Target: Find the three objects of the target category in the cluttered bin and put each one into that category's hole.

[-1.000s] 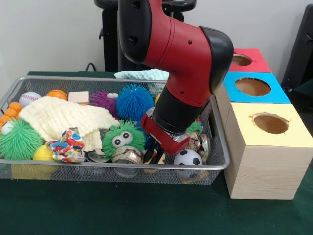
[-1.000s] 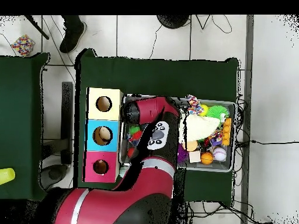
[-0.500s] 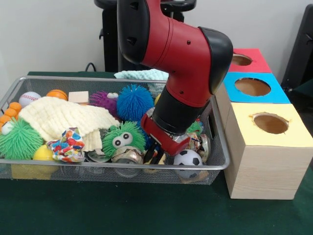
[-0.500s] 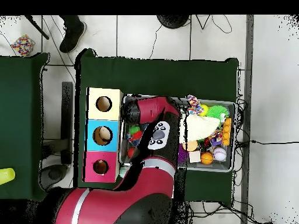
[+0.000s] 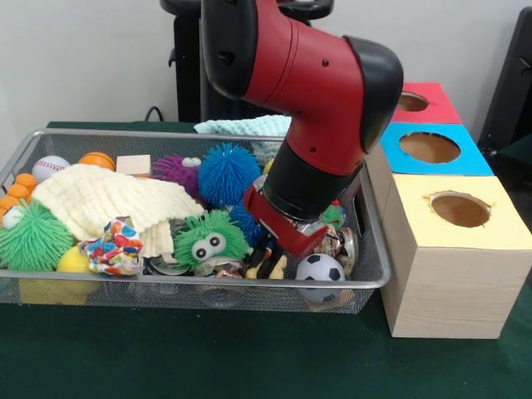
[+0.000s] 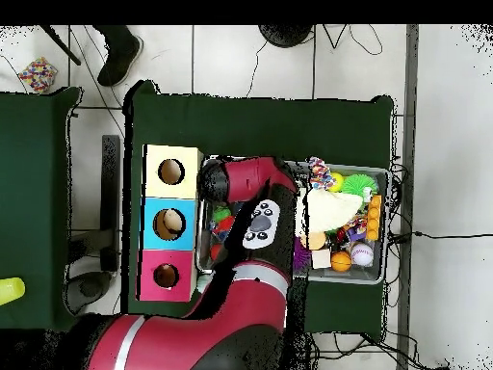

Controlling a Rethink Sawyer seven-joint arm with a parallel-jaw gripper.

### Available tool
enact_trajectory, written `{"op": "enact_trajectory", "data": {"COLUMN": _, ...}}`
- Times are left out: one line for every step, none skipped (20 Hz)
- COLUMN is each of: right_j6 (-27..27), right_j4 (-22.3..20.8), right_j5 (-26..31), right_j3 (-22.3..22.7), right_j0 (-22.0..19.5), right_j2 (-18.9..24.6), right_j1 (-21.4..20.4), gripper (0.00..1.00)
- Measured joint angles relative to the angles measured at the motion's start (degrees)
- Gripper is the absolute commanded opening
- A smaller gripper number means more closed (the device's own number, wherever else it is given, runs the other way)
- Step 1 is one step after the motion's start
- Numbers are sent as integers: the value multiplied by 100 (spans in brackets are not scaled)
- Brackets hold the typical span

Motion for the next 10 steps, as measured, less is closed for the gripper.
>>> {"op": "enact_trajectory", "data": {"right_j6": 0, "right_j4": 14, "right_j5": 113, "right_j3": 8, "right_j0": 20, "right_j2": 1, "right_j1": -67, "gripper": 0}}
{"op": "enact_trajectory", "data": {"right_j6": 0, "right_j4": 25, "right_j5": 211, "right_j3": 26, "right_j0": 39, "right_j2": -1, "right_j1": -134, "gripper": 0}}
{"op": "enact_trajectory", "data": {"right_j6": 0, "right_j4": 31, "right_j5": 263, "right_j3": 38, "right_j0": 48, "right_j2": 0, "right_j1": -171, "gripper": 0}}
{"op": "enact_trajectory", "data": {"right_j6": 0, "right_j4": 40, "right_j5": 353, "right_j3": 60, "right_j0": 65, "right_j2": 2, "right_j1": -236, "gripper": 0}}
{"op": "enact_trajectory", "data": {"right_j6": 0, "right_j4": 41, "right_j5": 372, "right_j3": 64, "right_j0": 68, "right_j2": 1, "right_j1": -249, "gripper": 0}}
{"op": "enact_trajectory", "data": {"right_j6": 0, "right_j4": 60, "right_j5": 501, "right_j3": 101, "right_j0": 87, "right_j2": 2, "right_j1": -362, "gripper": 0}}
{"op": "enact_trajectory", "data": {"right_j6": 0, "right_j4": 69, "right_j5": 544, "right_j3": 115, "right_j0": 88, "right_j2": 2, "right_j1": -434, "gripper": 0}}
{"op": "enact_trajectory", "data": {"right_j6": 0, "right_j4": 78, "right_j5": 587, "right_j3": 130, "right_j0": 90, "right_j2": 3, "right_j1": -505, "gripper": 0}}
{"op": "enact_trajectory", "data": {"right_j6": 0, "right_j4": 87, "right_j5": 629, "right_j3": 144, "right_j0": 92, "right_j2": 4, "right_j1": -577, "gripper": 0}}
{"op": "enact_trajectory", "data": {"right_j6": 0, "right_j4": 96, "right_j5": 672, "right_j3": 158, "right_j0": 94, "right_j2": 4, "right_j1": -648, "gripper": 0}}
